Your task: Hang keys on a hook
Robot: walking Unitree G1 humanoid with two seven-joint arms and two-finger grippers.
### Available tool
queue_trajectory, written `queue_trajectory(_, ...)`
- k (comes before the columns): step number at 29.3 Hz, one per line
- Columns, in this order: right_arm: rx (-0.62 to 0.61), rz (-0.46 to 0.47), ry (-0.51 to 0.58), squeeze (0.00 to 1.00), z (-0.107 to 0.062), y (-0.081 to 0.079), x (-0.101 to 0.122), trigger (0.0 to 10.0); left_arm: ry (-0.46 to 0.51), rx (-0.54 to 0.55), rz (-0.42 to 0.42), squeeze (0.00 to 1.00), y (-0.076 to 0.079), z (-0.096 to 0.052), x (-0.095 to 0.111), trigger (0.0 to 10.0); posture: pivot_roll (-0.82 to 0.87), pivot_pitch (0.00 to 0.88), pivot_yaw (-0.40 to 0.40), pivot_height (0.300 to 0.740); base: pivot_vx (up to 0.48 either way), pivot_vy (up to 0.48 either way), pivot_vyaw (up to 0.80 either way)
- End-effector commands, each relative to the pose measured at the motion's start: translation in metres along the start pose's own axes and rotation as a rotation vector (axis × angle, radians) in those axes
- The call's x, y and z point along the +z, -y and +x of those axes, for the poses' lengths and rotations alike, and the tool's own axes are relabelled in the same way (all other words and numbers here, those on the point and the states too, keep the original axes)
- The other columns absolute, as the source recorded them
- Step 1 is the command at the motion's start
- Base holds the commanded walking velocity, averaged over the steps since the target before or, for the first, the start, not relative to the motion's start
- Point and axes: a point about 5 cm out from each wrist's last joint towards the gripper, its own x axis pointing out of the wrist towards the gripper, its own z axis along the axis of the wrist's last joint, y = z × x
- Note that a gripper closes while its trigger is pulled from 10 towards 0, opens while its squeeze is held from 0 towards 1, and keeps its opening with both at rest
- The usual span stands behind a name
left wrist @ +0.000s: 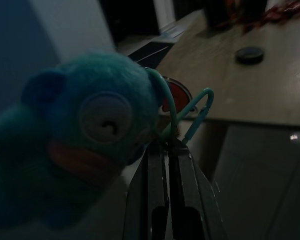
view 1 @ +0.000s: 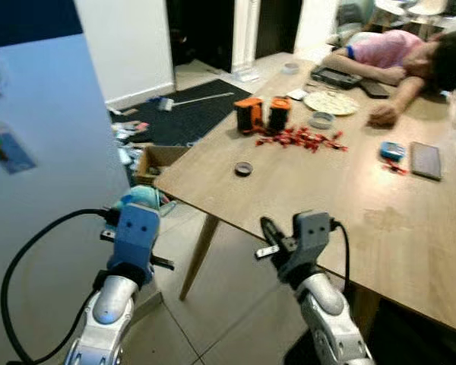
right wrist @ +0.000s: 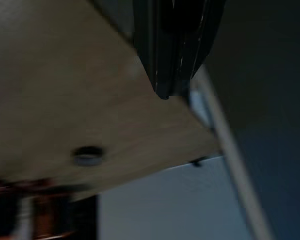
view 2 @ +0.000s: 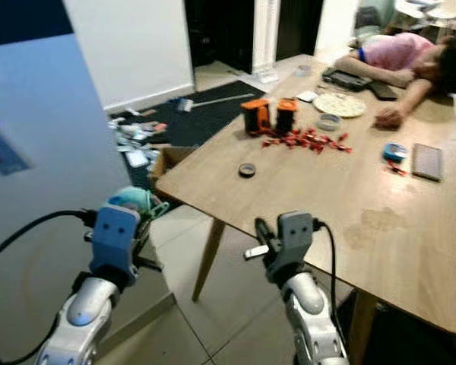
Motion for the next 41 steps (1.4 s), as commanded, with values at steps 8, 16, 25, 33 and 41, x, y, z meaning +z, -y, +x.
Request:
queue_trajectory(8, -0.012, 0.005, -0.017, 0.00, -0.0039, 0.0018, -0.0041, 10.0, -0.007, -0.005, 0.001, 0.00, 0.0022, -0.0015, -0.0010, 10.0, 0.20, 0.108, 0.013, 0.740, 0.000, 0.000, 0.79)
queue_trajectory(16, -0.012, 0.008, -0.017, 0.00, -0.0044, 0.0007, -0.0044, 10.0, -0.009, -0.006, 0.002, 0.00, 0.0021, -0.0019, -0.0009, 10.0, 0.20, 0.111, 0.016, 0.740, 0.000, 0.000, 0.79)
queue_trajectory(25, -0.011, 0.009, -0.019, 0.00, -0.0052, -0.0001, -0.0047, 10.0, -0.012, -0.007, 0.003, 0.00, 0.0023, -0.0025, -0.0010, 10.0, 0.20, 0.116, 0.017, 0.740, 0.000, 0.000, 0.79)
queue_trajectory(33, -0.011, 0.011, -0.020, 0.00, -0.0048, -0.0009, -0.0050, 10.0, -0.014, -0.006, 0.006, 0.00, 0.0016, -0.0031, -0.0011, 10.0, 0.21, 0.117, 0.018, 0.740, 0.000, 0.000, 0.79)
queue_trajectory(41, -0.011, 0.014, -0.020, 0.00, -0.0043, -0.0016, -0.0053, 10.0, -0.014, -0.004, 0.007, 0.00, 0.0009, -0.0027, -0.0009, 10.0, 0.21, 0.116, 0.020, 0.740, 0.000, 0.000, 0.79)
